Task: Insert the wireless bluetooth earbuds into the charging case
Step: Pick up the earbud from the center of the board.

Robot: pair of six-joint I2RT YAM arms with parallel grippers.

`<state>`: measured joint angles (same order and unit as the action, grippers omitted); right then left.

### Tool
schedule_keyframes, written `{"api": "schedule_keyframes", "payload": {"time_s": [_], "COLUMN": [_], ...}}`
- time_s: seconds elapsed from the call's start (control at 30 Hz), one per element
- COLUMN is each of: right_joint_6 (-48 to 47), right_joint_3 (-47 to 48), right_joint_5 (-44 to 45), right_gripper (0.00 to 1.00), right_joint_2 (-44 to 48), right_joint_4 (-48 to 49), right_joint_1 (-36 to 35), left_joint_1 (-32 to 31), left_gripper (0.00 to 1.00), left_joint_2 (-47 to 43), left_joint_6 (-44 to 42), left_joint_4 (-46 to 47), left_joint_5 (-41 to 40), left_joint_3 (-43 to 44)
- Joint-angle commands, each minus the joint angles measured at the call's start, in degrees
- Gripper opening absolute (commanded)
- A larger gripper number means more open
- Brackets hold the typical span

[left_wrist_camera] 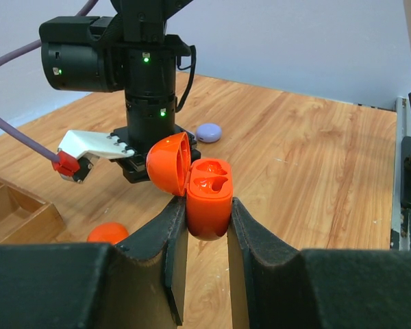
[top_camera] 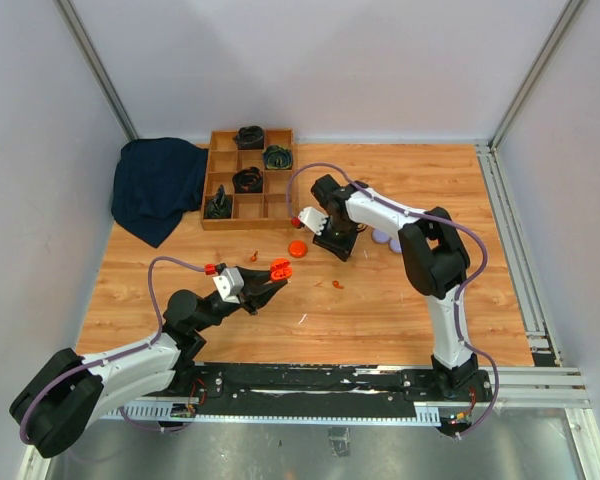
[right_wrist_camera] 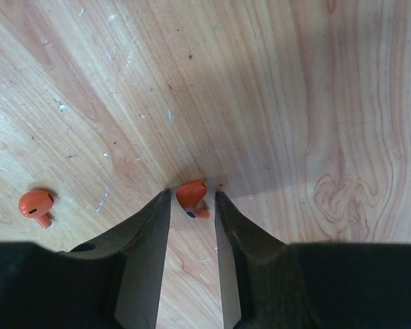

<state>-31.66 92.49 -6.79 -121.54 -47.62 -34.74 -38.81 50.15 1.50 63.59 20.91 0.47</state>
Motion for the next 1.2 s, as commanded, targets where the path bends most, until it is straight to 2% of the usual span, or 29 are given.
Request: {"api": "schedule_keyframes", "payload": {"time_s": [0.0, 0.3, 0.53, 0.73, 1.17], "right_joint_6": [1.28, 2.09, 4.96, 10.40, 27.41], "right_joint_3": [0.47, 0.20, -2.16, -6.45, -18.41], "right_joint_5": [0.03, -0.03, -0.80, -2.15, -0.44], "right_gripper": [0.33, 0.24, 0.17, 0.12, 0.15], "right_joint_2": [-2.27, -1.69, 2.50, 10.07, 31.23], "right_joint_4": [0.56, 1.15, 3.12, 7.16, 17.67], "right_joint_1": [-1.46, -1.47, -1.46, -1.47, -3.99], "left_joint_1": [-0.39, -0.39, -0.39, -0.39, -0.39], "left_gripper": [0.00, 0.00, 0.00, 0.00, 0.00], "left_joint_2": [-0.07, -0.13, -0.10, -1.46, -3.81], "left_joint_6": [-0.23, -0.23, -0.23, -0.34, -1.29], "left_joint_4": [0.59, 0.08, 0.34, 1.49, 3.85], "left_joint_5": [0.63, 0.80, 0.72, -0.32, -2.34], "left_joint_3": [-2.23, -1.97, -2.05, -3.05, -4.93]}}
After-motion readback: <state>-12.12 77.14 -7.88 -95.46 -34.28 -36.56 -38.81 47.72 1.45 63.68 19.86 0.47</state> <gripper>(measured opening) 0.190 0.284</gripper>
